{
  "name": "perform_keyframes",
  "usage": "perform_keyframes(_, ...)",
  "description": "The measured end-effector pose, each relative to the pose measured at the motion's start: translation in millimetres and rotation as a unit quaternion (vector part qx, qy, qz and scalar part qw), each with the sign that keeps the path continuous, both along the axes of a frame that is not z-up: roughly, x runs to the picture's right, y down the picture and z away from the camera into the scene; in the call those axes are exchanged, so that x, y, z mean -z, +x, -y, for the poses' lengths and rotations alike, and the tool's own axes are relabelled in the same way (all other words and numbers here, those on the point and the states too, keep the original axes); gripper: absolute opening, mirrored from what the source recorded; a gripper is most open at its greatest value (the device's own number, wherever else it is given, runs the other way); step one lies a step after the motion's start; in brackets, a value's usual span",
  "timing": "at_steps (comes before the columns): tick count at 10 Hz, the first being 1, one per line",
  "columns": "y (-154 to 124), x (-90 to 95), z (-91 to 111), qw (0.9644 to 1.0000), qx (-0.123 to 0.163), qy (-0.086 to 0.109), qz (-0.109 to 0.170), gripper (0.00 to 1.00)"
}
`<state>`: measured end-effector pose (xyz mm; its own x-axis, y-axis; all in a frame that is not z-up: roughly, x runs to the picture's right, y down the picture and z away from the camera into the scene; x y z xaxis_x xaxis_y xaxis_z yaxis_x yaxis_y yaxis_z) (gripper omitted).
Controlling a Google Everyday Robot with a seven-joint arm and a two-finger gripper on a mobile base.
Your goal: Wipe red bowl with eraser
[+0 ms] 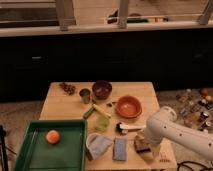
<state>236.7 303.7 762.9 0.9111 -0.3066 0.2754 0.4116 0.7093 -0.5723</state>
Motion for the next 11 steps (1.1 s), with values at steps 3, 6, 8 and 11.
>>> perform_keyframes(3,4.7,1.0,0.7,0.9999,-0.014,0.007,-0.004,0.37)
perform_keyframes(6,14.6,3.2,1.0,0.9996,-0.024,0.009,-0.007,0.07)
perform_keyframes(8,15.8,11.6,9.4,0.9998,-0.021,0.007,-0.005,0.00)
perform_keyframes(11,14.4,31.3,31.0,0.9999,-0.008,0.012,-0.003,0.00)
